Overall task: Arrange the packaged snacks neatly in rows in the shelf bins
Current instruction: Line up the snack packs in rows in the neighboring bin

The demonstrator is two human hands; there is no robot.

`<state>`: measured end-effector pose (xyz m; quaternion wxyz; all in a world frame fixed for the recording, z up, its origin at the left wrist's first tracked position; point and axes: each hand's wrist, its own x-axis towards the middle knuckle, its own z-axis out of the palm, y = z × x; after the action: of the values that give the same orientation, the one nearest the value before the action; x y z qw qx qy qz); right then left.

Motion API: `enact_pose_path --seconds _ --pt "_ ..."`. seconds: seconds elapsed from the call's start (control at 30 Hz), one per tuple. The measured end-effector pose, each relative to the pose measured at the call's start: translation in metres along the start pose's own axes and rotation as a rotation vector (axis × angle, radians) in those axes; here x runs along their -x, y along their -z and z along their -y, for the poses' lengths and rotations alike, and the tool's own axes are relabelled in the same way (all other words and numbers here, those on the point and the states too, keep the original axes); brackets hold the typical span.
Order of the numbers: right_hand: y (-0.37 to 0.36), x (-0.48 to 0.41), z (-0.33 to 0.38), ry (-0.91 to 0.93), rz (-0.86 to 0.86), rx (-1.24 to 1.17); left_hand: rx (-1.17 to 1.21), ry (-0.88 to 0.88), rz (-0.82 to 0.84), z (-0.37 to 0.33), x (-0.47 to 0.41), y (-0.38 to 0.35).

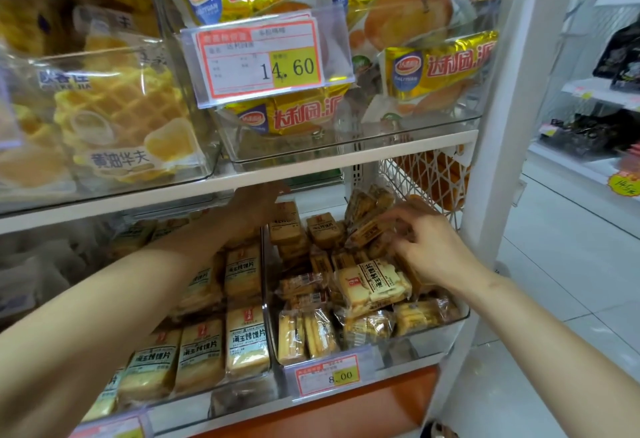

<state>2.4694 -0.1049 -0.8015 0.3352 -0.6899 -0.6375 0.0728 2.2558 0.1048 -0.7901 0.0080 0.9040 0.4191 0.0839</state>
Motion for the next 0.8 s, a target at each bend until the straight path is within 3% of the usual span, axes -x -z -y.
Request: enact_pose_path --seconds 0.07,0.23,0.6,0.67,0.73,0.8 --pt "0.000 0.000 -0.001 0.002 -0.001 0.003 -0.007 -0.029 0.094 -0.005 0.003 0.006" --pt "0.000 0.001 0.001 -0.009 0.001 -0.011 -0.370 -0.031 0.382 -0.013 0.005 0.007" --pt "0.002 0.002 0.000 0.005 -0.003 -0.012 -0.508 0.021 0.345 -0.022 0.003 0.000" --pt "0.002 0.002 0.000 0.010 -0.004 -0.011 -0.378 0.016 0.264 -0.032 0.005 0.008" --pt "0.001 0.002 -0.001 0.017 -0.008 -0.004 -0.073 -0.041 0.105 -0.047 0.002 0.012" --pt "0.001 0.003 -0.001 0.020 -0.013 -0.007 0.169 -0.114 0.048 -0.072 -0.002 0.008"
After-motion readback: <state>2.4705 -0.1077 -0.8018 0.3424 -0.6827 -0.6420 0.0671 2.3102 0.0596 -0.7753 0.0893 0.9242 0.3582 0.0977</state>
